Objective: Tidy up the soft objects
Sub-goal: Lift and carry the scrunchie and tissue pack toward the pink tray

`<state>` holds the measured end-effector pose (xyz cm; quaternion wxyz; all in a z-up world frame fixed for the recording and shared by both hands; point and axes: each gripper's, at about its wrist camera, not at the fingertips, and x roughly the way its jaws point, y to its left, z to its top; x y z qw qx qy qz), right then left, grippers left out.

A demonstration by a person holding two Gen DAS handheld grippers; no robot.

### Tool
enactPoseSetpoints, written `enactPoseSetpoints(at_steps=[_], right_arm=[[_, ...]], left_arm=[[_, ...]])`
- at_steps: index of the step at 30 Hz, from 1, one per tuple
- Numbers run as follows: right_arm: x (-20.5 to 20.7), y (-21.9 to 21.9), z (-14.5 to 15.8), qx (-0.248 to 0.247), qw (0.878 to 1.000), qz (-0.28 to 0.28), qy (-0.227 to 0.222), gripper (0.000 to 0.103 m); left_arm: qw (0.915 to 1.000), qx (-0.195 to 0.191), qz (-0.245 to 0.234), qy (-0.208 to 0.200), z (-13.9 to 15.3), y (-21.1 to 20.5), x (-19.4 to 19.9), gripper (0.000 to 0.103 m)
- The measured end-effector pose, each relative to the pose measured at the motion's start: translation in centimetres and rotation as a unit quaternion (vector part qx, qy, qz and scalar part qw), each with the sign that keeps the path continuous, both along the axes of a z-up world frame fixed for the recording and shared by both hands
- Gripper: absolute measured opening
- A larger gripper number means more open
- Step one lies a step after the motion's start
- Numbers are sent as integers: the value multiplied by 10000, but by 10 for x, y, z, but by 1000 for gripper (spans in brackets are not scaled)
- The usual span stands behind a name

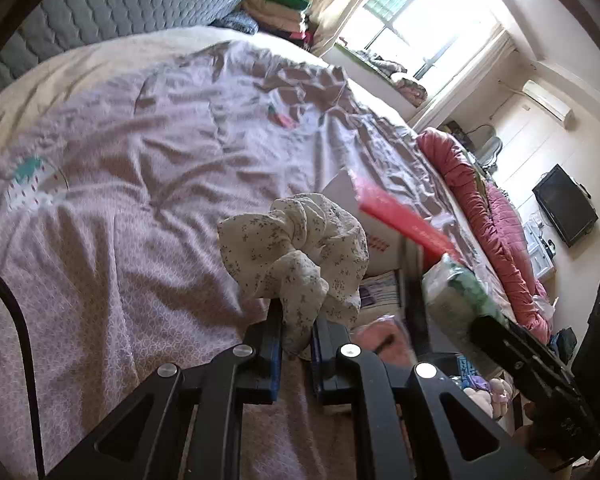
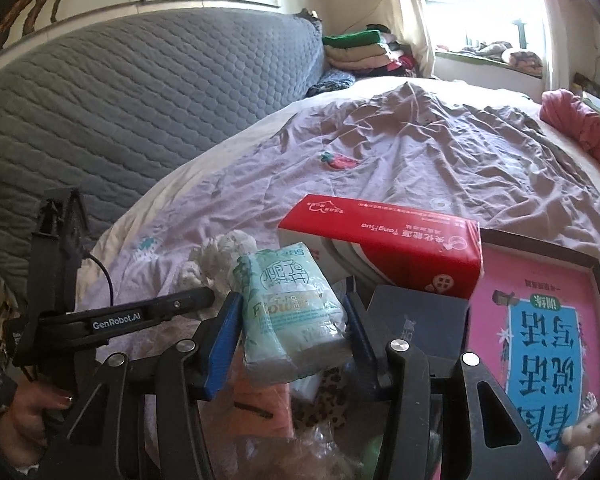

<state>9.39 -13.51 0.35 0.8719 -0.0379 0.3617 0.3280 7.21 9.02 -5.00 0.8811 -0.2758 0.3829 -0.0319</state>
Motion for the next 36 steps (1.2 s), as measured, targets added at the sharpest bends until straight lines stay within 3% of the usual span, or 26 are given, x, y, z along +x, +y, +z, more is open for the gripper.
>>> enactPoseSetpoints(at_steps=[18, 36], right_arm=[[-23, -38, 26, 354, 9987, -319, -201, 52], [-30, -82, 38, 547, 9944, -846, -322, 51]], left_arm=[[9959, 695, -190, -544, 58, -50, -36, 12], [9918, 890, -604, -697, 85, -97, -44, 12]])
